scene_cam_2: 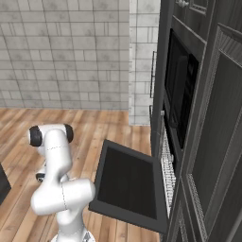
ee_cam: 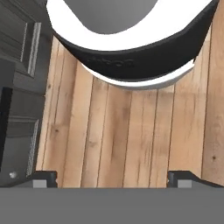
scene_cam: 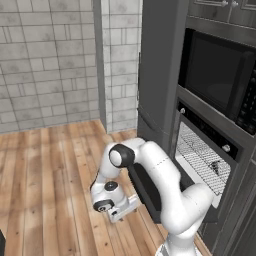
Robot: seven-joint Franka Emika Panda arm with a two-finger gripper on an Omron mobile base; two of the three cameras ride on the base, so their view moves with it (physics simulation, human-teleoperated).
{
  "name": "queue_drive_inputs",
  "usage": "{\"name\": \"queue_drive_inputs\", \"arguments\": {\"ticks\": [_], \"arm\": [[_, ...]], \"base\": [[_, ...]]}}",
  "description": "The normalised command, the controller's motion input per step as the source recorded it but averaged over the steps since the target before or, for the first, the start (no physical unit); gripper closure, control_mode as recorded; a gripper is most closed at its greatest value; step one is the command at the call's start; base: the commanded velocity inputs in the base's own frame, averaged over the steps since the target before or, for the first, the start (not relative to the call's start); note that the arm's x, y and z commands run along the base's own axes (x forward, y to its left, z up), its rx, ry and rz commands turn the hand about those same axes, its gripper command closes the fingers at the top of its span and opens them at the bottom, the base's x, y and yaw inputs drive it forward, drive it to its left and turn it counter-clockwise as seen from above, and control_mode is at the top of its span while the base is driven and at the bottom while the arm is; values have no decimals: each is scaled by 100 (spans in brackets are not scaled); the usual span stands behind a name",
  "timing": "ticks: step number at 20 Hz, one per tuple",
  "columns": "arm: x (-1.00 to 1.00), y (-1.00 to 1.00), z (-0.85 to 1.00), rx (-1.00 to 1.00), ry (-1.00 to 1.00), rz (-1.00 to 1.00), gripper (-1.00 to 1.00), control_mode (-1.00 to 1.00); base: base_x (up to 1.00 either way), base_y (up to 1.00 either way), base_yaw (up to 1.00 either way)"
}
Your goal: Place the fish on the bottom rack of the oven, and slide the tray back inside. Close the oven door.
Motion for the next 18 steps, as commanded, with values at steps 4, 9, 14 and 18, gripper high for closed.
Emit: {"name": "queue_drive_inputs", "arguments": {"ticks": [4, 9, 14, 18], "arm": [[100, 81, -14, -64, 8, -21, -100, -100], [100, 78, -3, -67, 6, -22, -100, -100], [100, 76, -2, -71, 7, -20, -100, -100], [100, 77, -2, -72, 8, -18, -100, -100]], "base": [[0, 0, 0], [0, 0, 0], [0, 0, 0], [0, 0, 0]]}}
